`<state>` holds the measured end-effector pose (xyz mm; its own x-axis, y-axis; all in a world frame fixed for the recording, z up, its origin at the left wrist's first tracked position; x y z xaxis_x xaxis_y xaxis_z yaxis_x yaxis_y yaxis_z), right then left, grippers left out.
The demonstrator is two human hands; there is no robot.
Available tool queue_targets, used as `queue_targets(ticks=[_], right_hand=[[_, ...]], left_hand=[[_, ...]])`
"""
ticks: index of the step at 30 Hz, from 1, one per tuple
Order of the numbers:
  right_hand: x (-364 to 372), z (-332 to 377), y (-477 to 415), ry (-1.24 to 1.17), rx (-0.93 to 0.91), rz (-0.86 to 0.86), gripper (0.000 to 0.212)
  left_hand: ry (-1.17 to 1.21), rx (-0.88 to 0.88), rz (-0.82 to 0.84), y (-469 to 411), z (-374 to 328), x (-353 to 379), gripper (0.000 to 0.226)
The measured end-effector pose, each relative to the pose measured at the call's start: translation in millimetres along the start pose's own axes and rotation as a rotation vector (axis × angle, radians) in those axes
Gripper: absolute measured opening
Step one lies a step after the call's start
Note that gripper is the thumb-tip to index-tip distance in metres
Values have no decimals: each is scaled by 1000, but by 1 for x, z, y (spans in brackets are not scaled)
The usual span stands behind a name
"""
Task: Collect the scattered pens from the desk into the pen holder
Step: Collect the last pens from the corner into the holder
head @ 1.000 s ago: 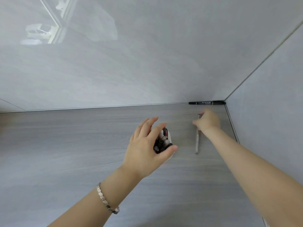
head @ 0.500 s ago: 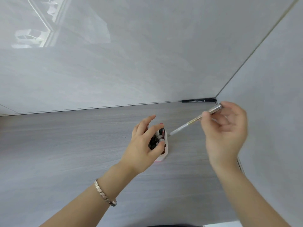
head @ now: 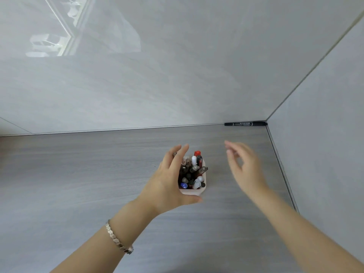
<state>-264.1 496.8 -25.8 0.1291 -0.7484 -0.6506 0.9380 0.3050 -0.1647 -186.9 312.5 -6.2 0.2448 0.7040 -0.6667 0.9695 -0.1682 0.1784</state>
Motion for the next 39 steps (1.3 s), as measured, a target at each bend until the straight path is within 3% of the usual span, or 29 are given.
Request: queue_targets(ticks=[5, 12, 15, 20, 25, 30, 34, 39], right_hand=[[-15, -107, -75, 527, 363, 187, 51], [-16, -125, -93, 817, 342, 309, 33], [-9, -105, -70, 724, 335, 316, 29], [-29, -27, -19, 113, 242, 115, 18], [-80, 47, 20, -107, 207, 116, 29], [-90, 89, 25, 121, 125, 259, 32], [-71, 108, 13, 200, 37, 339, 6], [-6, 115, 7, 290, -101, 454, 20]], left_hand=[[0, -14, -28, -2, 1, -1, 102], [16, -41, 17, -3, -1, -3, 99], [18, -43, 12, -2, 0, -2, 101], [77, -47, -34, -1, 2, -1, 102], [106, -67, -16, 0, 5, 1, 106], [119, -65, -7, 1, 5, 3, 107], [132, -67, -4, 1, 5, 4, 108], [144, -55, -21, 1, 5, 5, 108]])
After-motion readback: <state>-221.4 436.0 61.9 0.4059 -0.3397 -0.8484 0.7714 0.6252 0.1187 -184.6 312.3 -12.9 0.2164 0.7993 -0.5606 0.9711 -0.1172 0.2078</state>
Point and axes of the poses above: each hand's wrist, its own y-axis away from the middle knuckle, its own x-axis out of the palm, z = x × y, the point moved 5 cm from there along -y, towards the middle knuckle, and after that the axes turned 4 degrees about z, right-handed, at the moved point
